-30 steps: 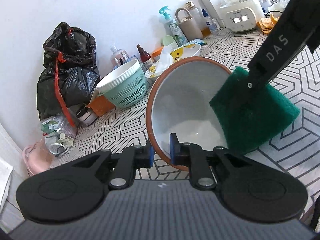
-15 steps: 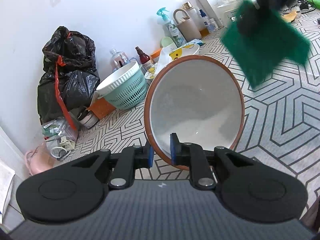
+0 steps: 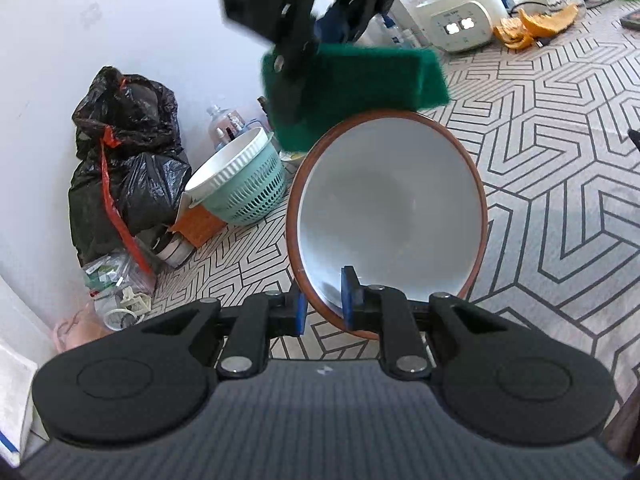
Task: Clean bowl
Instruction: 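Tilt the bowl upright with the left tool while the right tool moves the pad to its outside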
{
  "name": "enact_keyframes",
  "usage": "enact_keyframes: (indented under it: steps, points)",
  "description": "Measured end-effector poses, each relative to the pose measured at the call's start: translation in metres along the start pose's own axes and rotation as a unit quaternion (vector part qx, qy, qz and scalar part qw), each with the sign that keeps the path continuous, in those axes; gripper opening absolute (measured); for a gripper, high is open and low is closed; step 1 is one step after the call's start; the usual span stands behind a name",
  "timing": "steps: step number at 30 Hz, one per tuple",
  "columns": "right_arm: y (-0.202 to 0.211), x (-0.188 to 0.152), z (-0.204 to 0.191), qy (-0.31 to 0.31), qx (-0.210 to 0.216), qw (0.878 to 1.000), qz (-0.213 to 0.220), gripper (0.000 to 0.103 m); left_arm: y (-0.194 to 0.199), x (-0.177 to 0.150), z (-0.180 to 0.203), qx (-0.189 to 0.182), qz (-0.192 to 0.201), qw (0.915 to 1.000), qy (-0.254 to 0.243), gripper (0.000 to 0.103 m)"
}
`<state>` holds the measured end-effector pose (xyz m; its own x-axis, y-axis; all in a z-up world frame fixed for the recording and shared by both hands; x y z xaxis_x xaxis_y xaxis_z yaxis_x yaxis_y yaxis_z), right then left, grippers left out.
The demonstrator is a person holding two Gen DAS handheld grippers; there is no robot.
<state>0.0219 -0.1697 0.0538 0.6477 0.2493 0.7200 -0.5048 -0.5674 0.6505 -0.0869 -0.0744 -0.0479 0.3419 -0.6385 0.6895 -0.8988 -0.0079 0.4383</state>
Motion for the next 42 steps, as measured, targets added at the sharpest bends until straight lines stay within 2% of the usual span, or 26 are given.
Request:
enact_keyframes:
  steps: [6,10,14,16,22,26,30,42]
  points:
    - [0.000,-0.009,0.005,-0.030,0.032,0.999,0.007,0.016,-0.003,0.004,-0.004,-0.015,-0.012,0.9998,-0.009,0.017]
    - [0.004,-0.013,0.009,-0.032,0.036,0.999,0.015,0.016,-0.007,0.007,-0.010,-0.033,-0.021,0.9992,-0.002,0.017]
    - [0.005,-0.015,0.013,-0.037,0.068,0.997,0.015,0.016,-0.015,0.012,-0.018,-0.044,-0.028,0.9985,0.018,0.017]
    - [0.004,-0.015,0.013,-0.037,0.081,0.996,0.014,0.016,-0.017,0.018,-0.021,-0.042,-0.024,0.9988,0.010,0.017]
    - [0.004,-0.018,0.013,-0.034,0.077,0.996,0.022,0.016,-0.017,0.028,-0.020,-0.043,-0.004,0.9990,-0.008,0.015]
    - [0.006,-0.021,0.022,-0.057,0.094,0.994,0.025,0.016,-0.014,0.026,-0.021,-0.042,0.011,0.9989,0.019,0.013]
    - [0.004,-0.023,0.024,-0.071,0.105,0.991,0.032,0.017,-0.012,0.024,-0.016,-0.029,0.008,0.9995,0.009,0.013]
    - [0.005,-0.024,0.015,-0.071,0.141,0.987,0.032,0.017,-0.011,0.019,-0.022,-0.030,-0.002,0.9994,0.015,0.014]
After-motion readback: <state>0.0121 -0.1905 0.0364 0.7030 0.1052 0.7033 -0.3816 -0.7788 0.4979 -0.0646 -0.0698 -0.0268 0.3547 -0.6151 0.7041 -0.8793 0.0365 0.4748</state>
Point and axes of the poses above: each gripper's, at about its wrist camera, not at the fingertips, and y roughly against the way its jaws point, z to its right, x to its top, the point moved 1 cm from there along -y, roughly the way its jaws point, and after that the axes turned 2 degrees about z, right-handed, at the moved point
